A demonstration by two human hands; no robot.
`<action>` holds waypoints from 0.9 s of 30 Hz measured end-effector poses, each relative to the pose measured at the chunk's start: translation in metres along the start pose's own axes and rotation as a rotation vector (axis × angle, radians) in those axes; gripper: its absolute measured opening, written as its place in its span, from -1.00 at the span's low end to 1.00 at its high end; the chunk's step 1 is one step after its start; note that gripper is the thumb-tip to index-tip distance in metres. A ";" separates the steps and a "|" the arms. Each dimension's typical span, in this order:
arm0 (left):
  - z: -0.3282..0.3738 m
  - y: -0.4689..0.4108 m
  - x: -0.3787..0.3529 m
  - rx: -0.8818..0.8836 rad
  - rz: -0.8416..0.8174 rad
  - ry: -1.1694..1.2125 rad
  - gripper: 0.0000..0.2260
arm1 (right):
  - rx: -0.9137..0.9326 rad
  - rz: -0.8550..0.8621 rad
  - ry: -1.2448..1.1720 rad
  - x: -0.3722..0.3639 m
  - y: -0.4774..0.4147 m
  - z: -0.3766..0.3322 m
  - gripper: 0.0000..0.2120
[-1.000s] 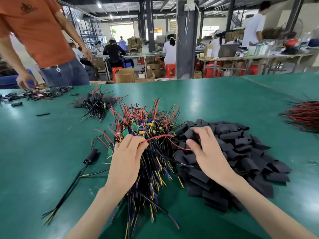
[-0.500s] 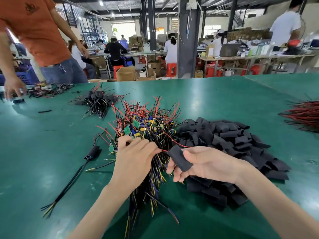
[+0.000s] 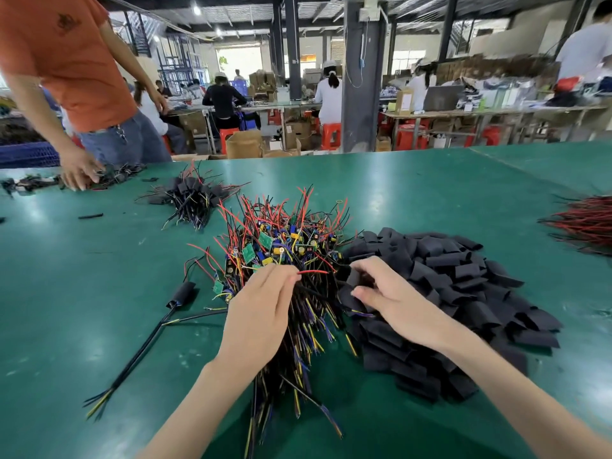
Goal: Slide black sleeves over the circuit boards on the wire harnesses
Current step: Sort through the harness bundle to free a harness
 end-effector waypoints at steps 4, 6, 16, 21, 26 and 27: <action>0.003 0.000 0.000 0.030 -0.019 0.064 -0.76 | 0.089 0.061 0.134 -0.004 0.000 0.001 -0.81; 0.004 0.000 -0.001 0.033 -0.055 0.063 -0.75 | 0.114 0.077 0.166 -0.005 0.000 0.000 -0.81; 0.012 0.005 -0.013 -0.054 -0.211 0.145 -0.65 | 0.305 0.340 0.864 -0.021 0.011 -0.011 -0.66; 0.014 0.006 -0.016 0.007 -0.205 0.376 -0.50 | 0.374 0.438 1.008 -0.029 0.012 -0.013 -0.84; -0.007 0.002 -0.002 -0.115 -0.224 0.021 -0.45 | 0.382 0.542 0.786 -0.008 0.005 -0.009 -0.86; -0.012 0.001 0.000 -0.104 -0.228 -0.029 -0.46 | 0.397 0.590 0.724 -0.004 0.004 -0.009 -0.85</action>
Point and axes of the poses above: each hand's wrist, its own y-axis away from the middle knuckle, its own x-axis out of the back of the hand, z = x × y, the point moved 2 cm from there along -y, towards the middle knuckle, and after that the axes turned 14 degrees about -x, right-handed, at the moved point
